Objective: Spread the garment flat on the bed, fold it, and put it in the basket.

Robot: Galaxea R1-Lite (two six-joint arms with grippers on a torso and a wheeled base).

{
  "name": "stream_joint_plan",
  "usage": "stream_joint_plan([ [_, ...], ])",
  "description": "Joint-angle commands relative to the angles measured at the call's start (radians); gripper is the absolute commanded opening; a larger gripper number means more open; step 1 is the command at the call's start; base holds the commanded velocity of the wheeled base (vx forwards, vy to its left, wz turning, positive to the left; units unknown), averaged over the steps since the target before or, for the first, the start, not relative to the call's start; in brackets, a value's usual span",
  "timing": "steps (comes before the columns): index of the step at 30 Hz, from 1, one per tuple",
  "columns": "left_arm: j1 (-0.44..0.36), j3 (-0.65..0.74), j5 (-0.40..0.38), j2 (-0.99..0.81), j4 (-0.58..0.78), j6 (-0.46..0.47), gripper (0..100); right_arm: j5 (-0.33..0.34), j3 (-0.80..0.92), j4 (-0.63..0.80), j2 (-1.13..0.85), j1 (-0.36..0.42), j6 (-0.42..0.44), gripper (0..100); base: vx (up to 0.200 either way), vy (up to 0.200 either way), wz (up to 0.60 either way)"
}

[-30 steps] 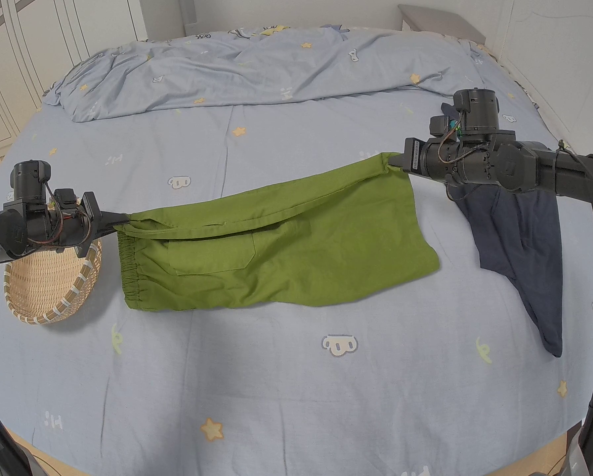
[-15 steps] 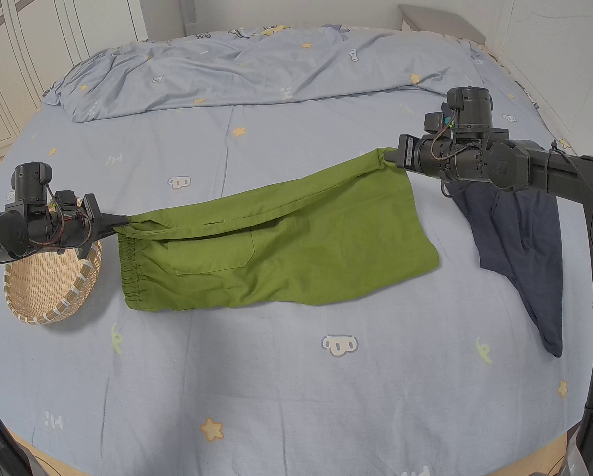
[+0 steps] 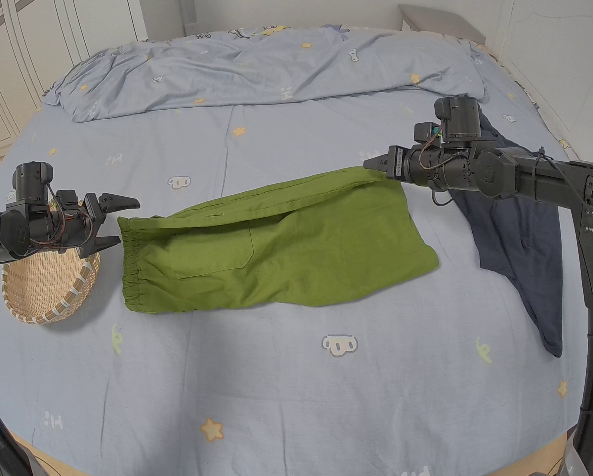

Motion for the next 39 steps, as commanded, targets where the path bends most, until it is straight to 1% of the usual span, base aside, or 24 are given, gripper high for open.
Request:
stream_joint_plan([
  [1,-0.006,-0.01,-0.002,-0.001,-0.005,-0.012,100,-0.008,-0.002,0.001,0.011,0.008,0.002,100,0.0,0.0,0.0],
  [7,-0.042,-0.014,-0.005,-0.015,-0.025,-0.091,100,-0.008,0.001,0.007,0.005,-0.002,0.002,100,0.0,0.0,0.0],
  [10,-0.058,-0.03,-0.004,0.005,-0.081,-0.133,100,-0.008,0.001,0.009,0.0,-0.007,0.005,100,0.0,0.0,0.0],
  [11,-0.061,-0.054,-0.002,0.034,-0.117,-0.153,100,-0.008,0.006,0.01,-0.001,-0.007,0.008,100,0.0,0.0,0.0],
  [12,-0.061,-0.054,-0.002,0.034,-0.117,-0.153,100,-0.008,0.006,0.01,-0.001,-0.007,0.008,100,0.0,0.0,0.0],
  [13,-0.061,-0.106,0.0,0.094,-0.151,-0.194,100,-0.008,0.012,0.012,-0.007,-0.007,0.009,100,0.0,0.0,0.0],
  [14,-0.061,-0.106,0.0,0.094,-0.151,-0.194,100,-0.008,0.012,0.012,-0.007,-0.007,0.009,100,0.0,0.0,0.0],
  [15,-0.059,-0.185,0.001,0.149,-0.158,-0.242,100,-0.008,0.03,0.012,-0.027,-0.011,0.011,100,0.0,0.0,0.0],
  [17,-0.055,-0.251,0.001,0.195,-0.157,-0.273,100,-0.008,0.066,0.003,-0.055,-0.015,0.009,100,0.0,0.0,0.0],
  [19,-0.049,-0.289,0.001,0.23,-0.155,-0.283,100,-0.008,0.095,0.001,-0.078,-0.018,0.009,100,0.0,0.0,0.0],
  [21,-0.049,-0.289,0.001,0.23,-0.155,-0.283,100,-0.008,0.095,0.001,-0.078,-0.018,0.009,100,0.0,0.0,0.0],
  [22,-0.045,-0.373,0.001,0.296,-0.149,-0.286,100,-0.005,0.165,-0.004,-0.141,-0.025,0.006,100,0.0,0.0,0.0],
  [24,-0.045,-0.398,0.001,0.304,-0.141,-0.296,100,-0.005,0.207,-0.005,-0.178,-0.027,0.006,100,0.0,0.0,0.0],
  [30,-0.056,-0.381,0.001,0.253,-0.146,-0.299,100,0.001,0.288,-0.014,-0.241,-0.031,0.008,100,0.0,0.0,0.0],
  [32,-0.058,-0.343,0.001,0.158,-0.152,-0.299,100,0.003,0.32,-0.037,-0.256,-0.034,0.009,100,0.0,0.0,0.0],
  [34,-0.055,-0.307,0.001,0.094,-0.154,-0.297,100,0.006,0.394,-0.111,-0.28,-0.036,0.012,100,0.0,0.0,0.0],
  [35,-0.055,-0.307,0.001,0.094,-0.154,-0.297,100,0.006,0.394,-0.111,-0.28,-0.036,0.012,100,0.0,0.0,0.0],
  [36,-0.049,-0.261,0.0,0.025,-0.154,-0.297,100,0.006,0.437,-0.152,-0.296,-0.039,0.014,100,0.0,0.0,0.0],
  [37,-0.049,-0.261,0.0,0.025,-0.154,-0.297,100,0.006,0.437,-0.152,-0.296,-0.039,0.014,100,0.0,0.0,0.0],
  [38,-0.042,-0.165,0.0,-0.066,-0.157,-0.291,100,0.006,0.495,-0.192,-0.323,-0.041,0.014,100,0.0,0.0,0.0],
  [39,-0.042,-0.137,0.0,-0.086,-0.158,-0.289,100,0.006,0.507,-0.198,-0.33,-0.041,0.017,100,0.0,0.0,0.0],
])
